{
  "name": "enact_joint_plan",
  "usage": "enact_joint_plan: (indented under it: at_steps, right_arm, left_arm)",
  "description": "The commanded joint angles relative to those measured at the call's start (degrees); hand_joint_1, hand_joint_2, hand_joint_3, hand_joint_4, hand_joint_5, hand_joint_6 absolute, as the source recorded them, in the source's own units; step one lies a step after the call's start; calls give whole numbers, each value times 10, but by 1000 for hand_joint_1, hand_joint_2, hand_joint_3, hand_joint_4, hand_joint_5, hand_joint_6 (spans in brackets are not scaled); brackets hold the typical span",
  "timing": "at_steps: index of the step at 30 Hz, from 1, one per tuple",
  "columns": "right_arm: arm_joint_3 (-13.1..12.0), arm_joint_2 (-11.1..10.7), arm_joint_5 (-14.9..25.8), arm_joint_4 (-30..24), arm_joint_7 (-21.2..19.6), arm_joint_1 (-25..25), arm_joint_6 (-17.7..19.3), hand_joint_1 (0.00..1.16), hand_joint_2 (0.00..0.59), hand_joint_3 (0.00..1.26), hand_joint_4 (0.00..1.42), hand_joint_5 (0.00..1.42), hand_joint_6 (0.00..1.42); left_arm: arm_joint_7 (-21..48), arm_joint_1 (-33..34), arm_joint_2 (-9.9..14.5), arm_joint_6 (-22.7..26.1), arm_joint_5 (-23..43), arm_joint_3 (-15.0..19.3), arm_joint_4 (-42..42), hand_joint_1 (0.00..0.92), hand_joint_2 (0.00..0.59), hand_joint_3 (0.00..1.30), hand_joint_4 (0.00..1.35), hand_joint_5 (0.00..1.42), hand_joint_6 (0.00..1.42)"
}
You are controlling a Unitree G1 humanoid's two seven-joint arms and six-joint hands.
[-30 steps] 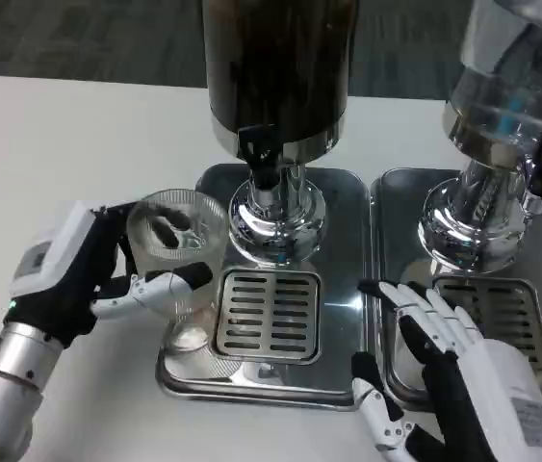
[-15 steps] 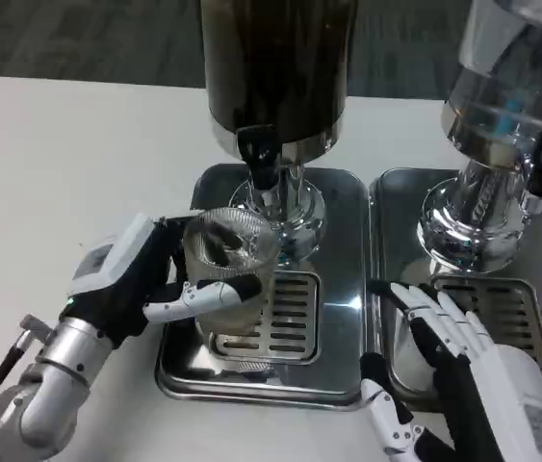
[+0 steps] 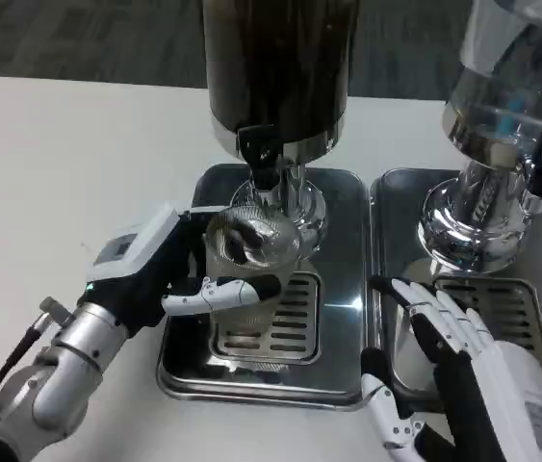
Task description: Grasp the cup under the faucet to collect the drink, then remove the cup.
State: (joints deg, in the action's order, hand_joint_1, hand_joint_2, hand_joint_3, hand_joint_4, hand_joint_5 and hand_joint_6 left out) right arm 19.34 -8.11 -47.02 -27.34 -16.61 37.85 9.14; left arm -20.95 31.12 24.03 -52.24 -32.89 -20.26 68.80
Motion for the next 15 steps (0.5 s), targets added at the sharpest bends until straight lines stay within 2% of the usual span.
enact_joint_plan:
  at_steps: [1, 6, 15]
  right_arm:
    - [1, 3, 7, 3, 2, -10, -1, 316, 463, 206, 142, 106, 57]
    - [0, 0, 11, 5, 8, -15, 0, 316, 463, 209, 142, 110, 61]
    - [-2, -4, 21, 11, 13, -22, 0, 316, 463, 210, 142, 118, 64]
  left_arm:
    - [18, -4, 12, 3, -12, -15, 1, 252, 110, 600, 607, 831, 1140]
    - [20, -9, 18, -4, -5, -16, -3, 182, 82, 576, 558, 765, 1042]
    - [30, -14, 25, -11, 7, -11, -6, 153, 65, 550, 459, 640, 949]
